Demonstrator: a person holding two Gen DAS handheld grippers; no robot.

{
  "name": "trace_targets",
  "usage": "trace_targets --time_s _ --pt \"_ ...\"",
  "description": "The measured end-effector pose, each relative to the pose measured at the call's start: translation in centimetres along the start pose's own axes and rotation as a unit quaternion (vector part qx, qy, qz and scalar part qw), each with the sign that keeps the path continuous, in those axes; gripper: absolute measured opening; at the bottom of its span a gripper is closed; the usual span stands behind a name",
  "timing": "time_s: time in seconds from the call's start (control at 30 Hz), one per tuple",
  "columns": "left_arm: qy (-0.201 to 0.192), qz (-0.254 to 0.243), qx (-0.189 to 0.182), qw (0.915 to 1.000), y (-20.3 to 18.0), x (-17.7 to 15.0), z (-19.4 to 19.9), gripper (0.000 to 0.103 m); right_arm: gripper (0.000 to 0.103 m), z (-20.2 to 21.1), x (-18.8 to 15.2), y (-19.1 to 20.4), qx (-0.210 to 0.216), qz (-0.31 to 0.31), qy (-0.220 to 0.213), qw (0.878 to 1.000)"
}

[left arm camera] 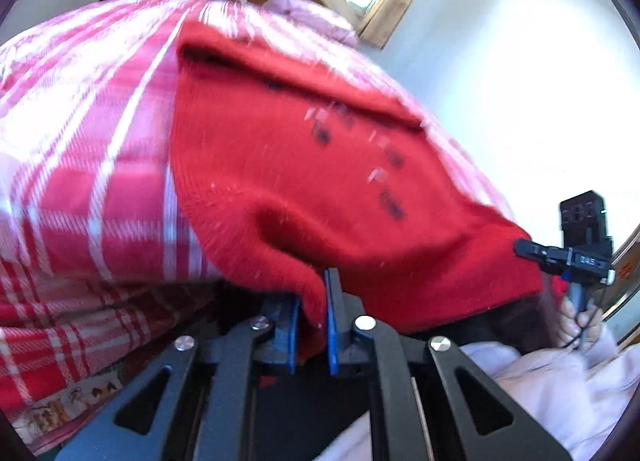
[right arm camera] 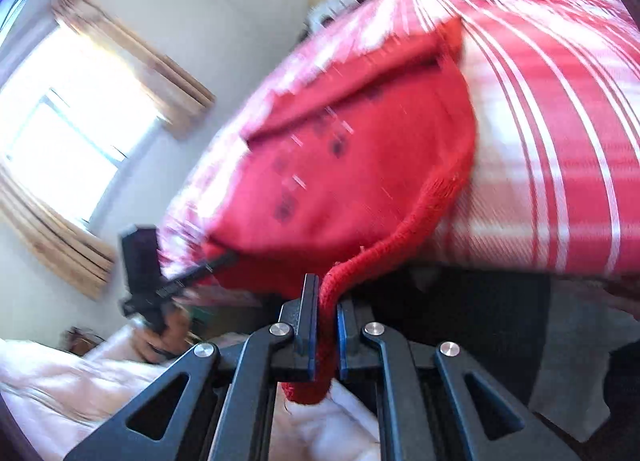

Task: Fold small clothes

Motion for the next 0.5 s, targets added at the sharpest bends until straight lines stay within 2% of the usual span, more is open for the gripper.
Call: trace_targets --time_s 0.13,0.23,0.37,0.43,0.5 --pt "-0.040 0.012 -0.002 0.9991 1.5 3.5 3.1 0.012 0.007 0.6 3.7 0.3 0.045 -0.019 -0.044 0.998" --pt "-0.059 0.028 0.019 0.9977 2.1 7.4 2.6 0.012 0.007 -0.2 7.5 -1.0 0.050 -0.043 -0.077 0.995" --pt "-0.049 0.055 0.054 0.9958 4.3 10.8 0.6 0.014 0.007 -1.8 11.2 -5.2 0.020 -0.097 -0.119 0.988" --pt "-0.024 0.080 0.059 0.9947 5.4 11.8 -1.1 0.018 0.007 -2.7 12.0 -7.1 0.004 -0.113 -0.123 0.986" --pt "-0.016 0.080 0.090 0.9926 6.3 12.9 -2.7 0.020 0.007 -3.5 12.5 -8.3 -0.017 -0.117 -0.119 0.986"
Point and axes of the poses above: each gripper's, at about its wrist camera, not at the fingertips, and z roughly against the way its jaws point, y to its left, x to its top, the point moved 6 cm from there along -z, roughly the way its jaws point, and after that the axes turned 12 degrees about x, right-handed, at the moved point
